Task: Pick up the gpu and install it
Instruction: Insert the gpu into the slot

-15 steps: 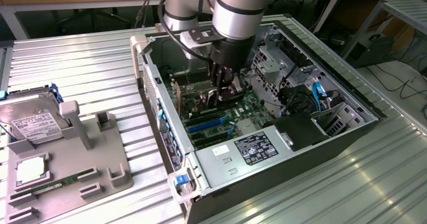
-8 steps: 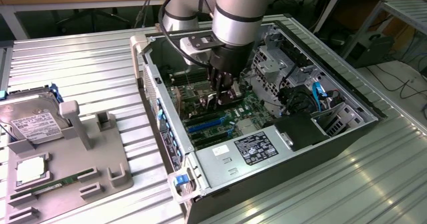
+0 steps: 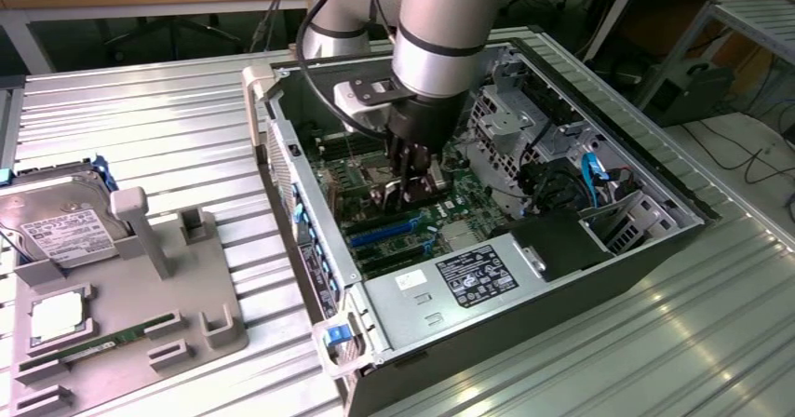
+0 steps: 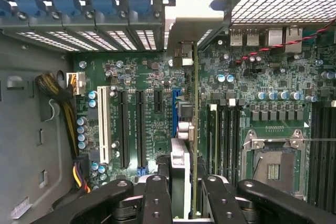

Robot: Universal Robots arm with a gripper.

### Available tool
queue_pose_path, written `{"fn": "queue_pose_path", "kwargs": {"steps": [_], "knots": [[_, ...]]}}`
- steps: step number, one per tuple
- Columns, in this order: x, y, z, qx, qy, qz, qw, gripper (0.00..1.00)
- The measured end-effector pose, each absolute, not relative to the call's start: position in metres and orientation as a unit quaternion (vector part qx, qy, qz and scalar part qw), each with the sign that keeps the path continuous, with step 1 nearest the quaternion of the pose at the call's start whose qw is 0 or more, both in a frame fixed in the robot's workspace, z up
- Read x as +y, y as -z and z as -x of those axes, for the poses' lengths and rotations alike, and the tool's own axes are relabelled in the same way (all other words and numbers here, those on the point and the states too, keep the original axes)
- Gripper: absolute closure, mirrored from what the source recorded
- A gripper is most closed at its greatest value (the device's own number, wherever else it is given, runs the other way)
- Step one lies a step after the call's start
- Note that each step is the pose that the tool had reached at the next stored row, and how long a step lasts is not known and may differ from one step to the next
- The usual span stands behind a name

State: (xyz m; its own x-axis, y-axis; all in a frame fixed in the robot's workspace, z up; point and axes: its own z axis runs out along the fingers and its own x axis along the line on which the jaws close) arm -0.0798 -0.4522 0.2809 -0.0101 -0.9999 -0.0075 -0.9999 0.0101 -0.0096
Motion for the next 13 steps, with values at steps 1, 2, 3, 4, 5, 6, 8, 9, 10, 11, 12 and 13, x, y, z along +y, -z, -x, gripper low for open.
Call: {"fn": "queue_pose_path", "kwargs": {"steps": [1,2,3,4,5,6,8,9,10,11,12,13], "knots": [[-0.452,-0.28,0.08,0.711,0.001,0.703,0.006,0.72],[-0.452,-0.279,0.08,0.711,0.0,0.703,0.006,0.72],[-0.452,-0.278,0.081,0.711,0.0,0.703,0.006,0.72],[-0.452,-0.278,0.082,0.711,0.0,0.703,0.006,0.72],[-0.452,-0.277,0.083,0.711,0.0,0.703,0.007,0.72],[-0.452,-0.277,0.084,0.711,0.0,0.703,0.007,0.72],[-0.452,-0.274,0.084,0.711,0.0,0.704,0.007,0.72],[-0.452,-0.273,0.084,0.711,0.0,0.704,0.007,0.72],[-0.452,-0.271,0.084,0.711,0.0,0.704,0.007,0.72],[-0.452,-0.27,0.084,0.711,0.0,0.703,0.007,0.72],[-0.452,-0.269,0.084,0.711,0.0,0.703,0.007,0.72],[-0.452,-0.268,0.084,0.711,0.0,0.703,0.007,0.72]]}}
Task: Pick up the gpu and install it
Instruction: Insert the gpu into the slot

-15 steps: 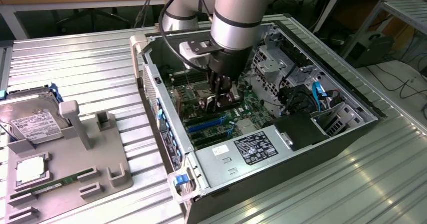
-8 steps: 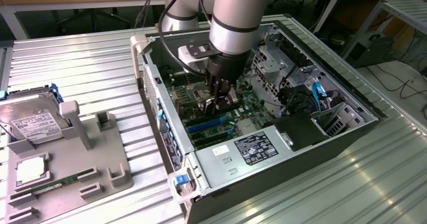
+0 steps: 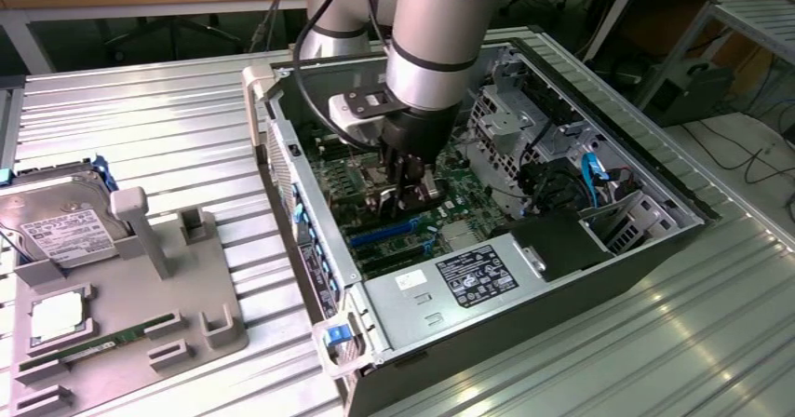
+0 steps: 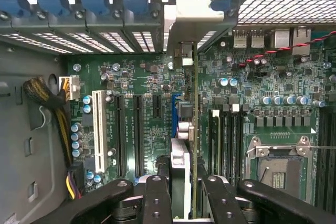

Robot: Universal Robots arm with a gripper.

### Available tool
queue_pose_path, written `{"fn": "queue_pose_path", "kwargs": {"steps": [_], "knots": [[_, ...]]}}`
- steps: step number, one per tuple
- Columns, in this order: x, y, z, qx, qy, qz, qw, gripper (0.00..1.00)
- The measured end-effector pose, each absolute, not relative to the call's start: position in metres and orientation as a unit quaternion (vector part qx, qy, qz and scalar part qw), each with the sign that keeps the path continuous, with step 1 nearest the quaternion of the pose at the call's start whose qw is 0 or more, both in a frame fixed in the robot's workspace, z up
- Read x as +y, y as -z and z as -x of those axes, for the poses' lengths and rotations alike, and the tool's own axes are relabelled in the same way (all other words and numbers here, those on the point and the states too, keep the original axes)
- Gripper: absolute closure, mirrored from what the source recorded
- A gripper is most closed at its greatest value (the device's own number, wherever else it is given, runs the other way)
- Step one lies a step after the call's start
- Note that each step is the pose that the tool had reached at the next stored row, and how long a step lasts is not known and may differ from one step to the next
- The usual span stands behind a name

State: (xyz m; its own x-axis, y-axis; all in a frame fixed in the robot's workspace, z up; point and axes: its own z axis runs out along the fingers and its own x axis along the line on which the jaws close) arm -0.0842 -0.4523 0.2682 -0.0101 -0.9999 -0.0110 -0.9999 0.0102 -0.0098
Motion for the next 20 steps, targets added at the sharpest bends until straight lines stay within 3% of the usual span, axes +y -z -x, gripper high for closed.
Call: {"fn": "queue_pose_path", "kwargs": {"steps": [20], "knots": [[-0.457,-0.257,0.09,0.711,-0.012,0.703,0.012,0.72]]}}
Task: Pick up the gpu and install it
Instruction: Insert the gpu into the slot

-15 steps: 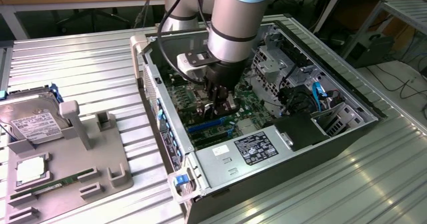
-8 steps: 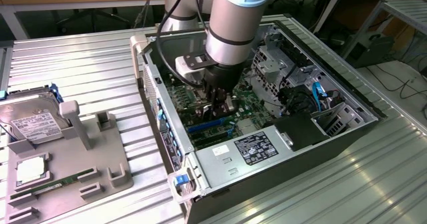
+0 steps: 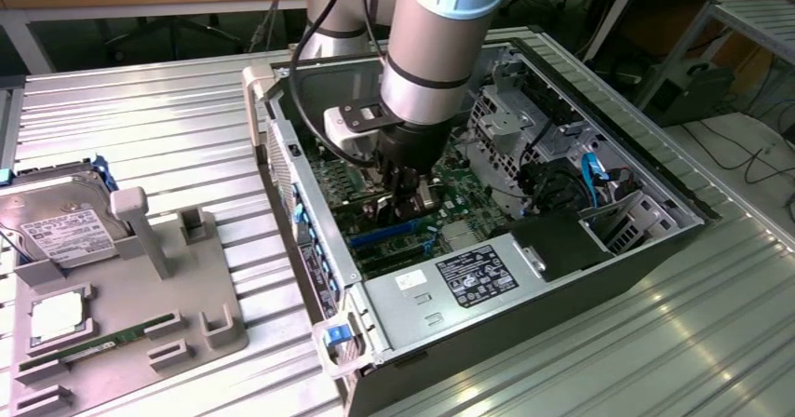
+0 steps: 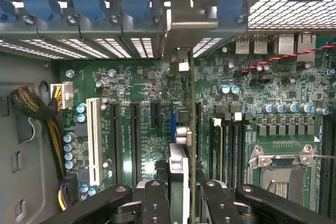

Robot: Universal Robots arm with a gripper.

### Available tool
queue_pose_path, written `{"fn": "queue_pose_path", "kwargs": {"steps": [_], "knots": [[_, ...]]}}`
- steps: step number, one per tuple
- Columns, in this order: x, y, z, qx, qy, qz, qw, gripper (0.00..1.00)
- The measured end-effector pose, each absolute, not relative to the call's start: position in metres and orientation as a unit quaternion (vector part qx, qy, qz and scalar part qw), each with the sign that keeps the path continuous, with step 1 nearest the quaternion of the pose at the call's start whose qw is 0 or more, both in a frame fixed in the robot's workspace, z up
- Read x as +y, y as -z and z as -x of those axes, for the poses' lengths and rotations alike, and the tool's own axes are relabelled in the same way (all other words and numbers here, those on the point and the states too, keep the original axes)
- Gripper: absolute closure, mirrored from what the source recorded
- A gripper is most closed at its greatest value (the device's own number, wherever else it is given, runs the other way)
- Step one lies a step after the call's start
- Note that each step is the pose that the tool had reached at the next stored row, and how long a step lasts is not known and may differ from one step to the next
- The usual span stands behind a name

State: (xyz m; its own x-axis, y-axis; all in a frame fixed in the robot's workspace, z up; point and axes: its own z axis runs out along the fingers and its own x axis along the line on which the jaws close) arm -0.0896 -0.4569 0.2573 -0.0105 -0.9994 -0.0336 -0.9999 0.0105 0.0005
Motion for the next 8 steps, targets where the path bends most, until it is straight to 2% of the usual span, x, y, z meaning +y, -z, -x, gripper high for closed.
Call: {"fn": "queue_pose_path", "kwargs": {"steps": [8], "knots": [[-0.4614,-0.2573,0.0879,0.711,-0.014,0.703,0.01,0.72]]}}
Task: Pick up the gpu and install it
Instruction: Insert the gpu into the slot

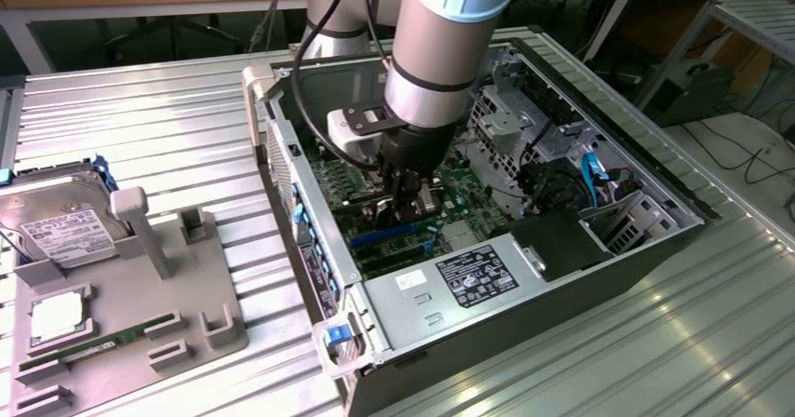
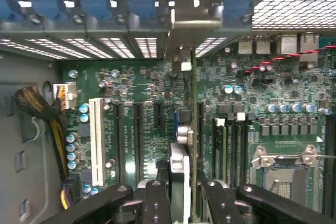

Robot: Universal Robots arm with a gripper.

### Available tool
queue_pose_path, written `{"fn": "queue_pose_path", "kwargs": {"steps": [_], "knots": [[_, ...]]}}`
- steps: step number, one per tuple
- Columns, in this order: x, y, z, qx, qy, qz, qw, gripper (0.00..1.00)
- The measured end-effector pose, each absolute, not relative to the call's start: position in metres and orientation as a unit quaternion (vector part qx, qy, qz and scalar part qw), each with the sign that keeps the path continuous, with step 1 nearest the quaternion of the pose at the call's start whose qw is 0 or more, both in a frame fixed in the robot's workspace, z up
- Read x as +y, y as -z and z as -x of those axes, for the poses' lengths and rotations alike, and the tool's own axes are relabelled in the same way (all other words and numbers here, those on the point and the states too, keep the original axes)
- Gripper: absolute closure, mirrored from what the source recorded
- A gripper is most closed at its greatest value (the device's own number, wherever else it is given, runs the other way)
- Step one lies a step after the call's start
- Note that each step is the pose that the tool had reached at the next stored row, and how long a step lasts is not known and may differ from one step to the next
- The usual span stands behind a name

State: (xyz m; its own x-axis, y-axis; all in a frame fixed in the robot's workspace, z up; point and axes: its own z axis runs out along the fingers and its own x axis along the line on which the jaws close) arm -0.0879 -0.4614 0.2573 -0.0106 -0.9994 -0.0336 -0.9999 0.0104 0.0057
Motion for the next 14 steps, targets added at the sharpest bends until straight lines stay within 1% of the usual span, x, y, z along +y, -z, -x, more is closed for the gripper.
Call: {"fn": "queue_pose_path", "kwargs": {"steps": [8,14], "knots": [[-0.4622,-0.2568,0.0878,0.711,-0.014,0.703,0.01,0.72],[-0.4621,-0.2504,0.0878,0.711,-0.014,0.703,0.009,0.72]]}}
